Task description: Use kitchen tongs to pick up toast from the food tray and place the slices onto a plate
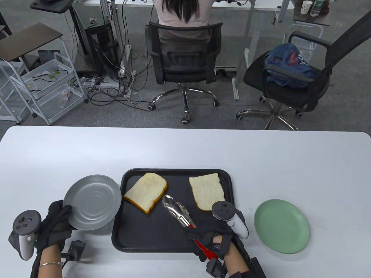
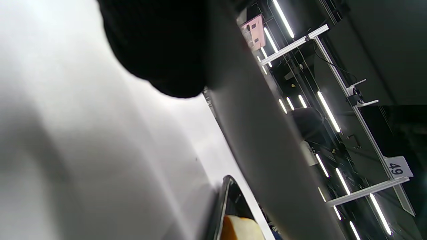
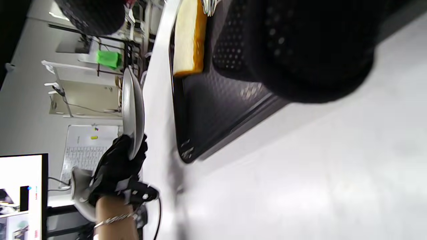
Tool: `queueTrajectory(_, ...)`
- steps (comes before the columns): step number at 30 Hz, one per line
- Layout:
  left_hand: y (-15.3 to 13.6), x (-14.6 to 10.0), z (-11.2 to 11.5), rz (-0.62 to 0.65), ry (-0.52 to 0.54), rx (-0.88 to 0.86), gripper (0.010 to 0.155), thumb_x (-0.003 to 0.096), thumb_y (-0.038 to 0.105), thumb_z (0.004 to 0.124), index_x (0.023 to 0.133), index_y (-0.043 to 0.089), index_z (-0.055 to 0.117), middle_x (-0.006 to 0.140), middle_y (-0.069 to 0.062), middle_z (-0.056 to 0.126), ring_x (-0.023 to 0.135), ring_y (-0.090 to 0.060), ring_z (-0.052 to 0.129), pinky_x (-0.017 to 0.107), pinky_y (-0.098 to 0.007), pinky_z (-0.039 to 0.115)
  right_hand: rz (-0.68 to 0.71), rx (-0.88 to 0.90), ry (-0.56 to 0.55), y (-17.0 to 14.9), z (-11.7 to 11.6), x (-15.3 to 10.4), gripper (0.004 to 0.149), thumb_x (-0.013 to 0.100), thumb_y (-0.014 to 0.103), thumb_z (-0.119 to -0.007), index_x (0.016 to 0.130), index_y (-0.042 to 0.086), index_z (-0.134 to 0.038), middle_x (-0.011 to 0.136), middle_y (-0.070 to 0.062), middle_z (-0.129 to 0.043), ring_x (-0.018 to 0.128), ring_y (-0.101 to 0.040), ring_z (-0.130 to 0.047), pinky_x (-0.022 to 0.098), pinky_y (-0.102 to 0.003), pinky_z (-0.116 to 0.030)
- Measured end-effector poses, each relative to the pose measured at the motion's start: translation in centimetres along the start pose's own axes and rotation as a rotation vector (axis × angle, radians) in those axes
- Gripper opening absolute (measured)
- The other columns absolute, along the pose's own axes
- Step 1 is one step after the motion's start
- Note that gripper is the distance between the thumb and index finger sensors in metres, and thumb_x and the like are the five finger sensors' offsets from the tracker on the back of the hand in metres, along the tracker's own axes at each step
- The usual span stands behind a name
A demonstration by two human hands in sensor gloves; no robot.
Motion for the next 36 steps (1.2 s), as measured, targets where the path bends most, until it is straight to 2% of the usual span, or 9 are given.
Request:
queueTrajectory(3, 0.0, 0.0, 0.0, 0.001, -0.002, 0.007, 0.052, 0.0693, 0.024, 0.063, 0.112, -0.002, 0.049, 0.087, -0.018, 0.089, 0.048, -0.020, 0.107, 0.033, -0.019, 0.098, -0.021, 0.106, 0.075, -0.1, -1.2, 1.0, 0.097, 0.049, 0.059, -0.066, 0.092, -0.013, -0.019, 0.073, -0.041, -0.061, 0.034, -0.030, -0.092, 0.013, -0.033, -0.092)
queueTrajectory(6, 0.0, 0.0, 0.2, 0.005, -0.013, 0.007, 0.052, 0.0694, 0.024, 0.063, 0.112, -0.002, 0.049, 0.087, -0.018, 0.089, 0.049, -0.020, 0.107, 0.033, -0.019, 0.098, -0.044, 0.175, 0.105, 0.0, -2.3, 2.0, 0.096, 0.049, 0.058, -0.066, 0.092, -0.014, -0.019, 0.071, -0.042, -0.062, 0.032, -0.031, -0.093, 0.012, -0.034, -0.092)
queueTrajectory(12, 0.0, 0.1, 0.4, 0.012, -0.029, 0.002, 0.052, 0.0694, 0.024, 0.063, 0.112, -0.002, 0.049, 0.087, -0.018, 0.089, 0.049, -0.020, 0.107, 0.033, -0.019, 0.098, -0.104, 0.153, 0.114, 0.6, -3.4, 3.8, 0.095, 0.049, 0.058, -0.065, 0.092, -0.013, -0.019, 0.070, -0.042, -0.063, 0.031, -0.031, -0.093, 0.011, -0.034, -0.092)
queueTrajectory(20, -0.5, 0.3, 0.9, -0.010, -0.056, -0.001, 0.052, 0.0695, 0.024, 0.062, 0.112, -0.002, 0.049, 0.087, -0.018, 0.089, 0.049, -0.021, 0.107, 0.033, -0.019, 0.098, -0.139, 0.119, 0.030, 0.0, -2.8, 6.8, 0.093, 0.050, 0.060, -0.059, 0.092, -0.012, -0.017, 0.068, -0.040, -0.064, 0.029, -0.026, -0.094, 0.010, -0.030, -0.093)
queueTrajectory(25, -0.4, 0.2, 1.2, -0.005, -0.066, 0.007, 0.052, 0.0694, 0.024, 0.063, 0.112, -0.002, 0.049, 0.087, -0.018, 0.089, 0.049, -0.021, 0.107, 0.033, -0.019, 0.098, -0.146, 0.187, 0.060, 0.0, -2.6, 8.6, 0.092, 0.050, 0.060, -0.058, 0.091, -0.011, -0.018, 0.067, -0.040, -0.065, 0.030, -0.027, -0.094, 0.011, -0.032, -0.093)
queueTrajectory(36, -0.3, 0.2, 1.8, 0.007, -0.096, 0.005, 0.052, 0.0693, 0.024, 0.063, 0.112, -0.003, 0.049, 0.087, -0.018, 0.089, 0.049, -0.021, 0.107, 0.033, -0.020, 0.098, -0.166, 0.225, 0.038, 0.2, -2.3, 10.1, 0.082, 0.052, 0.056, -0.062, 0.091, -0.010, -0.035, 0.061, -0.034, -0.081, 0.026, -0.028, -0.099, 0.009, -0.034, -0.095)
Point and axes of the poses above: the tracker on the back of each hand, its own y axis roughly to the thumb side, its own x axis roughly from the wrist to the fingertips, z = x × y, the point moved 2 cm from there along x, roughly from the wrist to the fingertips
